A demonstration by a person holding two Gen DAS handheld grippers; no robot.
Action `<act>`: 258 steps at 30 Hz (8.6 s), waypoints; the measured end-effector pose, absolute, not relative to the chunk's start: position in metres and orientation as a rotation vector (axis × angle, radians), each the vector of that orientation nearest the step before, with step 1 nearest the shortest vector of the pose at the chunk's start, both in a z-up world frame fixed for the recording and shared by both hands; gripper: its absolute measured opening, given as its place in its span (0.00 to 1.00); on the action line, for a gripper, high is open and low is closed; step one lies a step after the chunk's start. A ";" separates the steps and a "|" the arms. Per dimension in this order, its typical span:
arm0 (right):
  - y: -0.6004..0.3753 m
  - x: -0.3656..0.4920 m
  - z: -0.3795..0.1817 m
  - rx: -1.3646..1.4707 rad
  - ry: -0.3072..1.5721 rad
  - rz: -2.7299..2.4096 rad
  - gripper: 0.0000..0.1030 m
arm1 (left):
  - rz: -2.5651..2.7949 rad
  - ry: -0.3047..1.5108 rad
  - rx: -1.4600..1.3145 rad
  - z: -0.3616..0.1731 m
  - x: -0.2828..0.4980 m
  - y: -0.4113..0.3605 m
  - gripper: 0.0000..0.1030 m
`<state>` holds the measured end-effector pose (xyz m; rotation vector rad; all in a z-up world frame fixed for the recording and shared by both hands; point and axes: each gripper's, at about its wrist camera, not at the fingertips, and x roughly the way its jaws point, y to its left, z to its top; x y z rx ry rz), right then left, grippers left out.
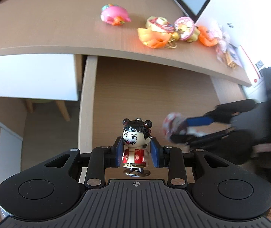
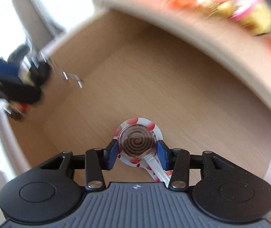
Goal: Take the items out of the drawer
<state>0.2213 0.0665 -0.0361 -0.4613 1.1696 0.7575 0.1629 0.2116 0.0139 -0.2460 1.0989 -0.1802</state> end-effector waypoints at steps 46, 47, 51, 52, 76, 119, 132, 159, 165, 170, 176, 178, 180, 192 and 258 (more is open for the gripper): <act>-0.004 0.253 0.081 -0.428 0.665 0.500 0.42 | -0.272 0.774 -0.406 0.094 0.358 0.196 0.31; 0.004 0.256 0.077 -0.451 0.670 0.536 0.43 | -0.274 0.769 -0.417 0.095 0.348 0.201 0.31; 0.034 0.266 0.050 -0.603 0.699 0.658 0.43 | -0.267 0.779 -0.426 0.091 0.301 0.217 0.31; 0.041 0.268 0.043 -0.654 0.699 0.677 0.43 | -0.262 0.785 -0.420 0.088 0.290 0.219 0.31; 0.004 0.258 0.023 -0.276 0.786 0.484 0.44 | -0.219 0.809 -0.301 0.039 0.280 0.199 0.30; 0.008 0.294 0.010 -0.011 0.840 0.451 0.99 | -0.105 0.801 -0.249 0.057 0.231 0.221 0.30; -0.006 0.182 0.032 -0.045 0.785 0.232 0.91 | -0.155 0.771 -0.204 0.046 0.131 0.233 0.30; -0.084 -0.053 -0.074 -0.101 0.580 0.072 0.91 | -0.063 0.619 -0.014 -0.062 -0.032 0.108 0.33; -0.086 -0.040 -0.103 -0.077 0.514 0.058 0.91 | 0.062 0.501 -0.045 -0.097 -0.037 0.119 0.33; -0.091 -0.039 -0.114 -0.053 0.442 0.020 0.88 | 0.117 0.429 -0.091 -0.116 -0.036 0.121 0.33; -0.084 -0.039 -0.120 -0.059 0.385 0.029 0.86 | 0.112 0.384 -0.040 -0.123 -0.038 0.118 0.33; -0.082 -0.039 -0.121 -0.056 0.381 0.029 0.86 | 0.109 0.392 -0.024 -0.123 -0.037 0.119 0.33; -0.079 -0.035 -0.123 -0.066 0.391 0.040 0.82 | 0.104 0.398 -0.018 -0.123 -0.033 0.121 0.33; -0.064 -0.010 -0.114 -0.122 0.390 0.037 0.80 | 0.077 0.450 0.005 -0.118 -0.003 0.127 0.34; -0.040 0.149 -0.039 -0.092 0.599 0.074 0.85 | 0.004 0.757 -0.090 -0.027 0.141 0.135 1.00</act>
